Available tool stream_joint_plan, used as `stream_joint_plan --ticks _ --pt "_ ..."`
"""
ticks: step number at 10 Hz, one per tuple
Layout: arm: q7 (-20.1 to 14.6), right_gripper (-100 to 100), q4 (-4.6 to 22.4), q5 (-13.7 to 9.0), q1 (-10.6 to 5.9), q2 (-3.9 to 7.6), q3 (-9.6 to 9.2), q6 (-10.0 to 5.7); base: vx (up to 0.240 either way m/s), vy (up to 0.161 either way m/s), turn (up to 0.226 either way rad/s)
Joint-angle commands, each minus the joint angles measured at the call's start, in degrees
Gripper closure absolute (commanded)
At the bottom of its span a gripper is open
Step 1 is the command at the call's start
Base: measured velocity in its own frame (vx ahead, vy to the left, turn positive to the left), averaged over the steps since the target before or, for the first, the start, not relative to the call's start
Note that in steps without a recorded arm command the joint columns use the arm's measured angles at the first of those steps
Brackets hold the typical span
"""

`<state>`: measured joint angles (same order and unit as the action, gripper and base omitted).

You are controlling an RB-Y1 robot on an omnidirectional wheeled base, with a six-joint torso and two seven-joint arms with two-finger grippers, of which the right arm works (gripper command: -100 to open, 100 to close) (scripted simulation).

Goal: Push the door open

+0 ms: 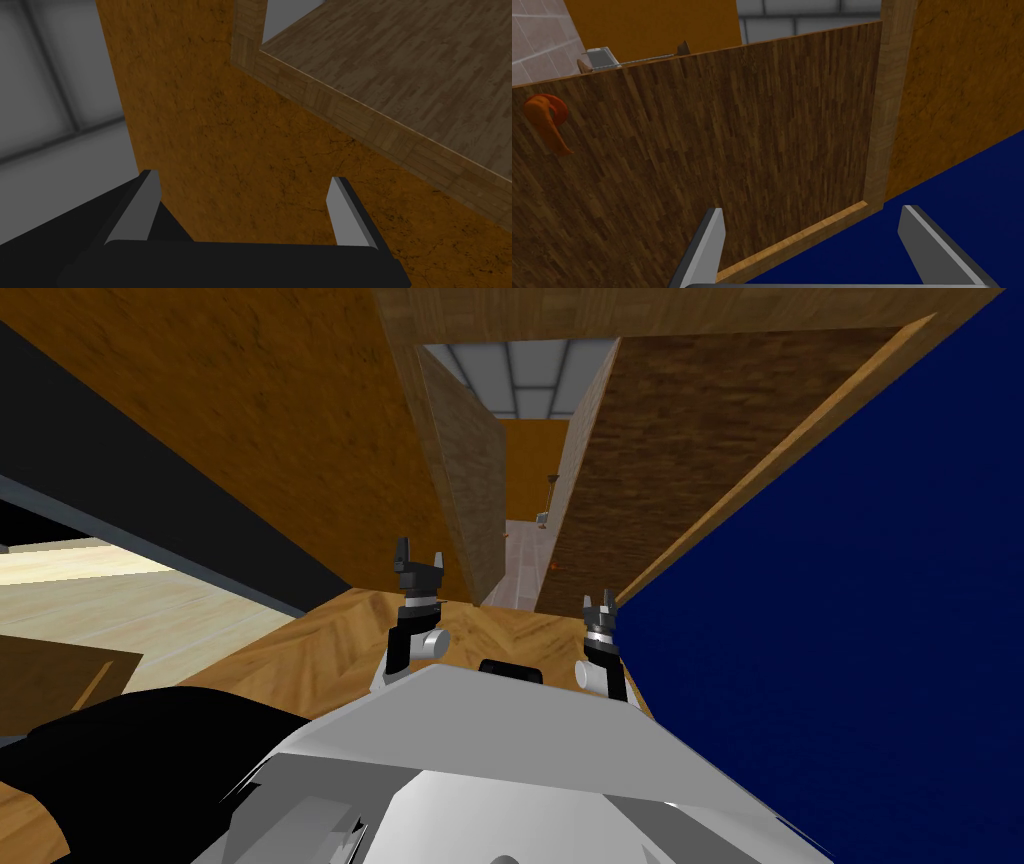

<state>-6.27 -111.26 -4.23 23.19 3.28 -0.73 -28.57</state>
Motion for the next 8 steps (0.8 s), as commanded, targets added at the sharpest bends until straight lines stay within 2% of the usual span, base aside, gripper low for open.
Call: stream_joint_plan --ticks 1,8 --pt "0.3 -100 2.9 0.1 -1.02 0.16 0.1 -0.81 0.097 -0.055 0.021" --pt "1.6 -100 13.9 0.6 -4.15 0.77 0.32 -3.38 0.093 -0.04 0.025"
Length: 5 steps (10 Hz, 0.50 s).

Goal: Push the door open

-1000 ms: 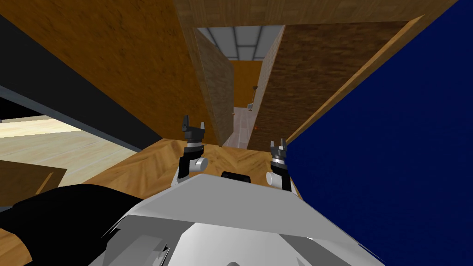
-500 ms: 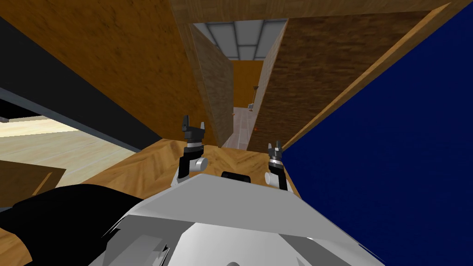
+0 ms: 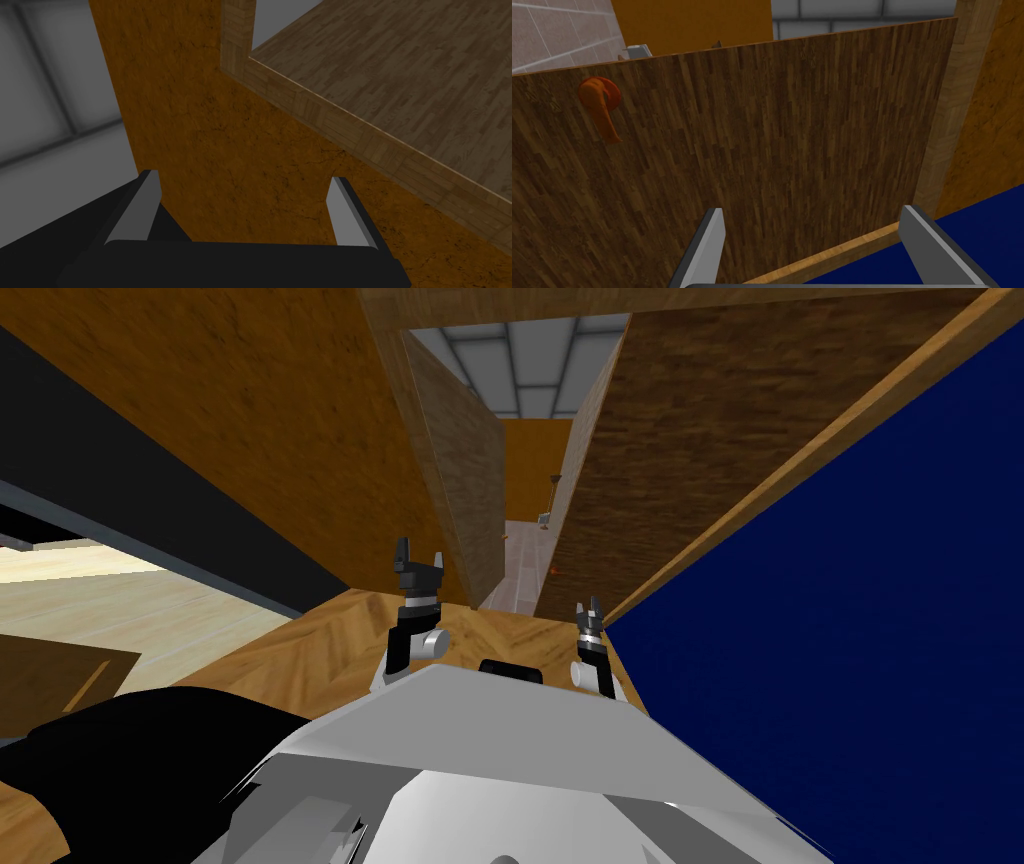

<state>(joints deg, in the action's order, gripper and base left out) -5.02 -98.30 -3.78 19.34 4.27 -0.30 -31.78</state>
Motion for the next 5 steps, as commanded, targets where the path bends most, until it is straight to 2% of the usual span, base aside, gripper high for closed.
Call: stream_joint_plan --ticks 1,5 --pt "0.5 -100 2.6 0.2 -0.76 -0.16 -0.08 -0.55 0.094 -0.046 0.03" --pt "1.2 -100 9.0 0.5 -2.58 -0.1 0.05 -2.04 0.1 -0.042 0.025"
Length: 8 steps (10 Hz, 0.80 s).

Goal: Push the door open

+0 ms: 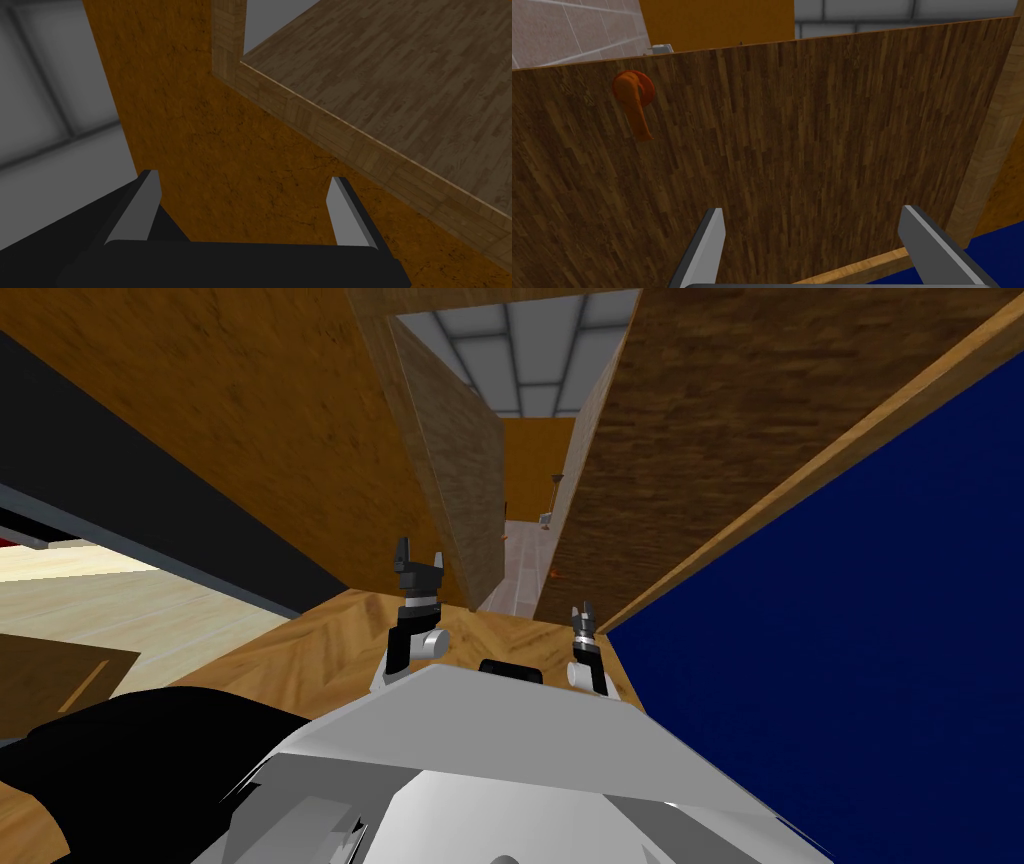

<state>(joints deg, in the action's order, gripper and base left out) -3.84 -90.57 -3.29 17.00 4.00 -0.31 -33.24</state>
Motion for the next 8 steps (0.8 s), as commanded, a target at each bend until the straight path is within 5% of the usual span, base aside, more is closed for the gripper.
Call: stream_joint_plan --ticks 1,8 --pt "0.2 -100 2.8 0.1 -0.69 0.17 0.09 -0.94 0.093 -0.037 0.023" --pt "1.4 -100 13.5 0.5 -3.71 -0.19 0.31 -3.41 0.094 -0.042 0.024"
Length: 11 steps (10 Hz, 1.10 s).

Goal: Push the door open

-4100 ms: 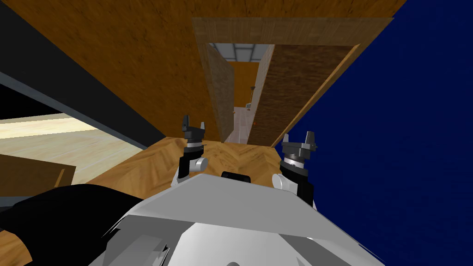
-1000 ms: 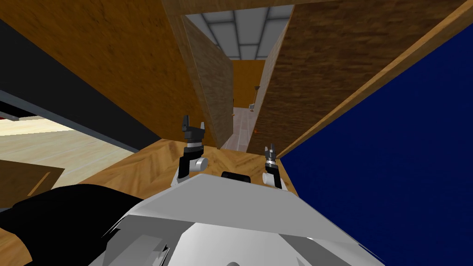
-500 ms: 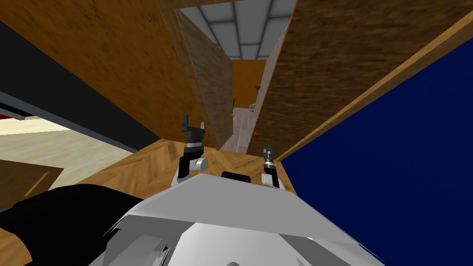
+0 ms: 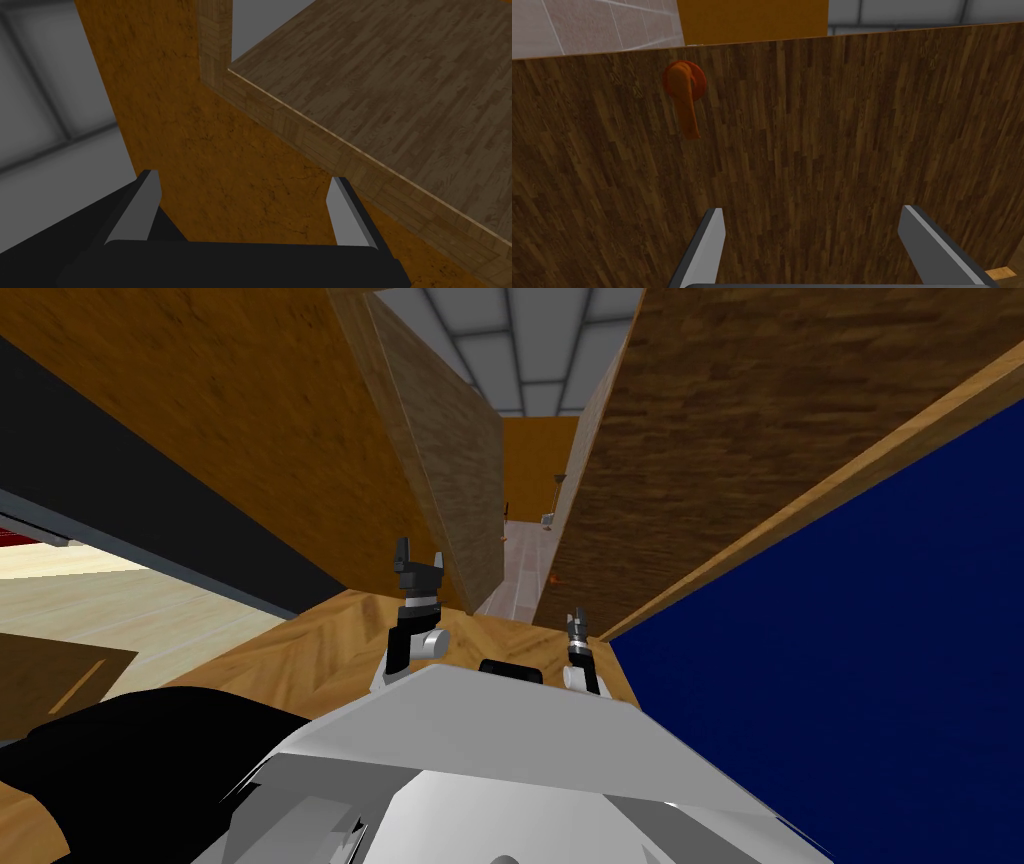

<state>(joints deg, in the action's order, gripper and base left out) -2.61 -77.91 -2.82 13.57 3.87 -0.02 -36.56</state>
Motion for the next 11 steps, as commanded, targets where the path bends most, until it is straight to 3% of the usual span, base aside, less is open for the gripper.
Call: stream_joint_plan --ticks 1,11 --pt "0.3 -100 2.3 0.1 -0.69 -0.14 0.04 -0.44 0.102 -0.042 0.022" --pt "1.7 -100 14.8 0.6 -4.25 -1.31 0.29 -3.35 0.094 -0.04 0.02"
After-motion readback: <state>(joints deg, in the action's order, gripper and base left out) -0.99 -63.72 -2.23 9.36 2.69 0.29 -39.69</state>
